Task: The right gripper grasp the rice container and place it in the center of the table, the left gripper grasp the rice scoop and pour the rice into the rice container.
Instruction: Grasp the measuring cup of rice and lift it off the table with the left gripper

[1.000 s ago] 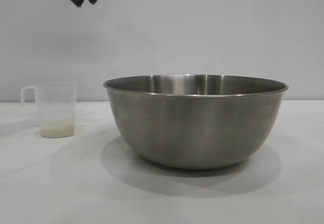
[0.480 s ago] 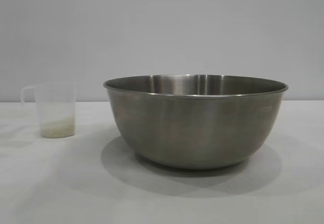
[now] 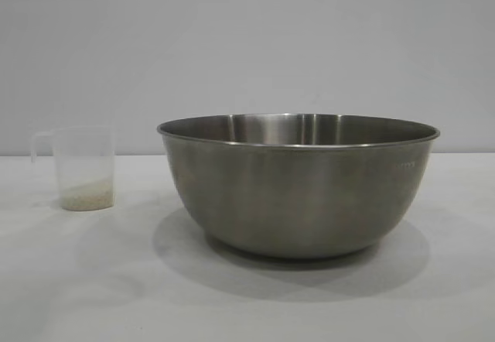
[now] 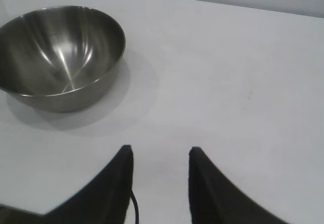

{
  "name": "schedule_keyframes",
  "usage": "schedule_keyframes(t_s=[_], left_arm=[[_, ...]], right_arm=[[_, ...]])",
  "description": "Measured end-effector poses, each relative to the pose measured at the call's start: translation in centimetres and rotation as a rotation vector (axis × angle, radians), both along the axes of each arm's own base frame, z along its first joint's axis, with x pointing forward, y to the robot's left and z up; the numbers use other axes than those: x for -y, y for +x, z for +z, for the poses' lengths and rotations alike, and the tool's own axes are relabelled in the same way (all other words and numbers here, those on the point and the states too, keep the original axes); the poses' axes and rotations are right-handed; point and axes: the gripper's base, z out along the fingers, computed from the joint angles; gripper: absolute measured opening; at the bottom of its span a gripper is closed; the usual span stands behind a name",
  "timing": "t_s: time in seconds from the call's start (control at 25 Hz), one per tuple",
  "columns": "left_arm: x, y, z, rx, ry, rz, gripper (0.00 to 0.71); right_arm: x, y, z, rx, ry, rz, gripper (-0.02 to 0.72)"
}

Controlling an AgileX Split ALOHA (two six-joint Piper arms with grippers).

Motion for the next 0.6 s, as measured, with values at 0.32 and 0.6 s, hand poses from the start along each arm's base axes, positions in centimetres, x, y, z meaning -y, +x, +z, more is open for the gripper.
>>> schedule_keyframes(t_s=[0.32, 0.6], left_arm=[[0.9, 1.2, -3.2, -0.001, 0.055, -0.085, 0.267], [1.1, 1.7, -5.5, -0.026, 0.058, -0.099, 0.267]], right_arm=[[0.0, 0.0, 0.0, 0.0, 0.0, 0.0, 0.219], [0.0, 0.0, 0.0, 0.0, 0.0, 0.0, 0.219]])
